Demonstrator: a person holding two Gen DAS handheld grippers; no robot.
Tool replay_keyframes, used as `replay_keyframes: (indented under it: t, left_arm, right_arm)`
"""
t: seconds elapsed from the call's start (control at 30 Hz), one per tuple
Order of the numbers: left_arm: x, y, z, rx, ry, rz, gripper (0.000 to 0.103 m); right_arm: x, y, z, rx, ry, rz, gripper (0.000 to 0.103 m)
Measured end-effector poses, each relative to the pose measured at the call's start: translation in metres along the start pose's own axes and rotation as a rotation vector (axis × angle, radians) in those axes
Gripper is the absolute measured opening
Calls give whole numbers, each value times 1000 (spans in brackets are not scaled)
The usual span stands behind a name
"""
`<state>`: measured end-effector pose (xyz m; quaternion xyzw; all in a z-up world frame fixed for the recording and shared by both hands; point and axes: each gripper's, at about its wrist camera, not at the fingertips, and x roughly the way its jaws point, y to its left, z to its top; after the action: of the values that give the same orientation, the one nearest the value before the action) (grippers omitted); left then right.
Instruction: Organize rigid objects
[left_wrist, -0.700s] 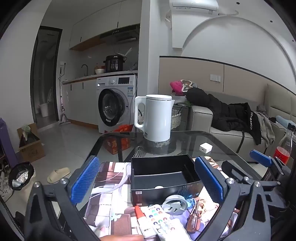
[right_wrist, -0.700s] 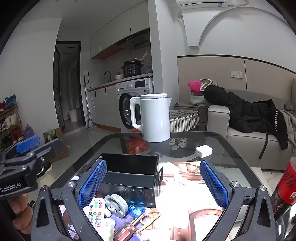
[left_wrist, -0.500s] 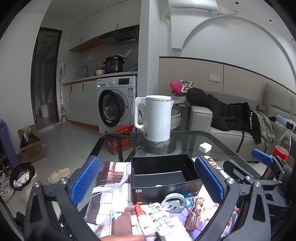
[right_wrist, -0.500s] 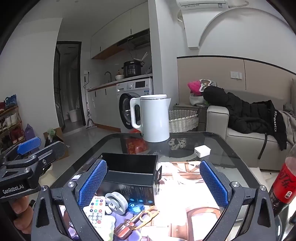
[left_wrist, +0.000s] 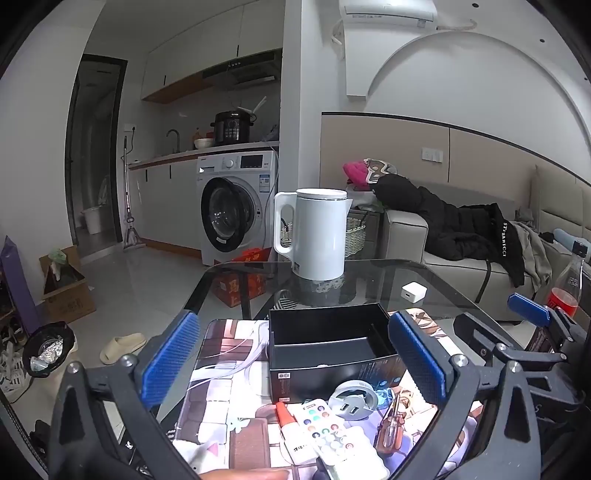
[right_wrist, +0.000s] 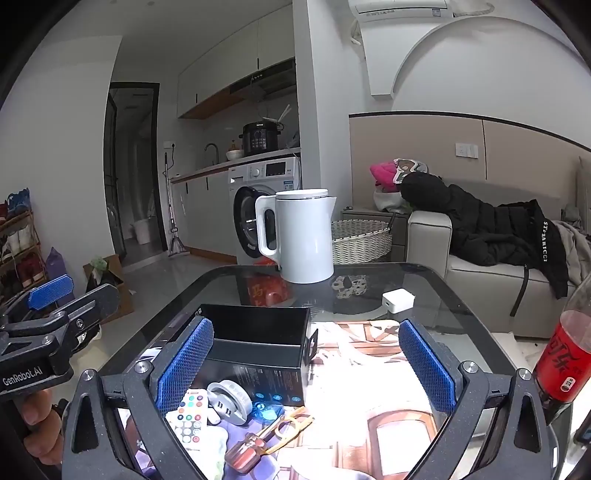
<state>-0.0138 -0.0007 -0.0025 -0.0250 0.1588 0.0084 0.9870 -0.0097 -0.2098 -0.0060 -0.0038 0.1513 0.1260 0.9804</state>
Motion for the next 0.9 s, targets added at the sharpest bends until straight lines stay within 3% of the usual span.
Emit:
replay_keyframes:
  t: [0.9]
  left_arm:
    - [1,-3,0,2,19,-10,103]
  right_arm:
    - [3,2,-3,-5,33,1,102]
